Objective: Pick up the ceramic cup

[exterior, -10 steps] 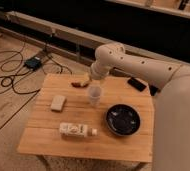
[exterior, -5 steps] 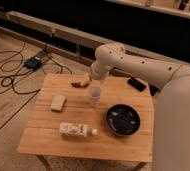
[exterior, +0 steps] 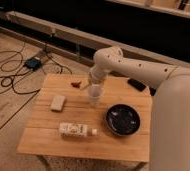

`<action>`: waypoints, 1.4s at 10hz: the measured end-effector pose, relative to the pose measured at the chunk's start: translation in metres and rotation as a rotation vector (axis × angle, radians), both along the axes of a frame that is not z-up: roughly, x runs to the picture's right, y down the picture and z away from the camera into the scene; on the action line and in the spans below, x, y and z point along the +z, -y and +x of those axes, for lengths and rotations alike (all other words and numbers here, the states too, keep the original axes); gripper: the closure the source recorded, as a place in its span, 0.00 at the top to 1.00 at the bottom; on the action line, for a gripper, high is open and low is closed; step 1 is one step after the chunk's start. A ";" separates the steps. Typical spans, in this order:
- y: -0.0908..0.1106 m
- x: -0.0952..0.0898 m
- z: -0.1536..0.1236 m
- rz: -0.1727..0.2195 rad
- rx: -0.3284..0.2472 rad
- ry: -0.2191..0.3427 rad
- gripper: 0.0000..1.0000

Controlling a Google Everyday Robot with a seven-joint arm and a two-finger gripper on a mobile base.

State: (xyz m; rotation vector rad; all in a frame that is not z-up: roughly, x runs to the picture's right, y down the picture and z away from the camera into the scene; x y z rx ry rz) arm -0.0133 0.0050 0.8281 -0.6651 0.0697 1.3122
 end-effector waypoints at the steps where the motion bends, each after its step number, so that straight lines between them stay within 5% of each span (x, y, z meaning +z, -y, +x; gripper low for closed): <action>1: -0.011 0.006 -0.006 -0.020 -0.009 0.001 0.72; 4: -0.035 0.025 -0.008 -0.063 -0.028 -0.015 0.72; 8: -0.044 0.056 -0.012 -0.040 -0.108 -0.021 0.68; 14: -0.026 0.061 -0.006 -0.002 -0.145 0.009 0.08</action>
